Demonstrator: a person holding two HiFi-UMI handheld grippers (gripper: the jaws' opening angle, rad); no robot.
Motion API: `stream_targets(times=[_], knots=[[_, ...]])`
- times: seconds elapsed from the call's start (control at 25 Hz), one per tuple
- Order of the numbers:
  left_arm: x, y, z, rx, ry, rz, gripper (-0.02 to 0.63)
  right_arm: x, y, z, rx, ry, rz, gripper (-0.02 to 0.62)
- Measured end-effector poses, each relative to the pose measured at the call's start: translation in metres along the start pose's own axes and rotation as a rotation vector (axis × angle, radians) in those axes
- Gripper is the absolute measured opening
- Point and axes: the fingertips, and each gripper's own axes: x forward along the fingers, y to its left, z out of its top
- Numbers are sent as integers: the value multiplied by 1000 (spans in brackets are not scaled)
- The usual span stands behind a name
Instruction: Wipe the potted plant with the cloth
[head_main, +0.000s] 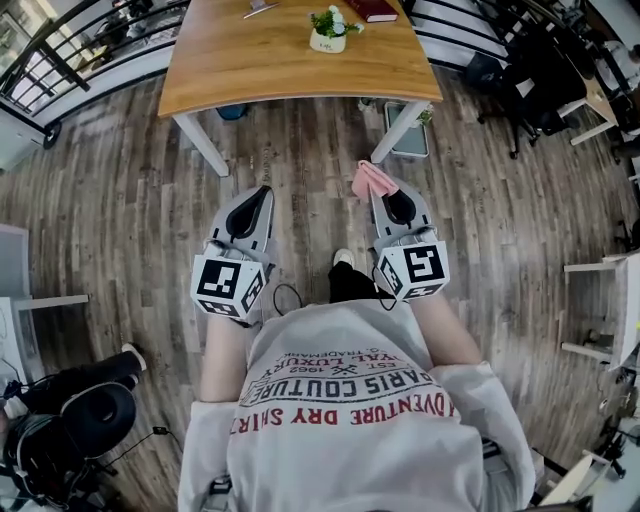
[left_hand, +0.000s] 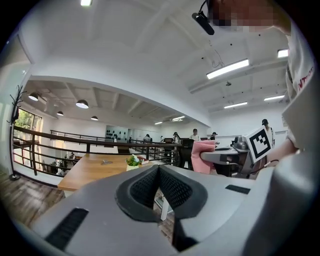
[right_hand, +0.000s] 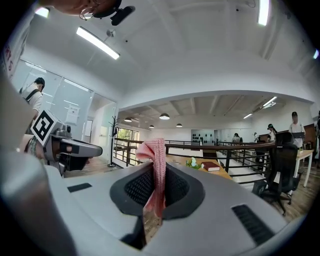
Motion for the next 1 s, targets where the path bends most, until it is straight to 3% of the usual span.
stream_targets(times=[0.28,0.6,0.8,1.0], knots=[[72,42,-13,6,28,50,14,83,-51,-24,21,19,25,41],[191,104,1,-11,57,130,14,211,-134,-17,47,31,82,43],[282,128,15,-15,62,132,14,280,-203,-13,54,39,81,42],[338,154,14,-35,81,118,14,329,-230,-27,65,102,94,43]])
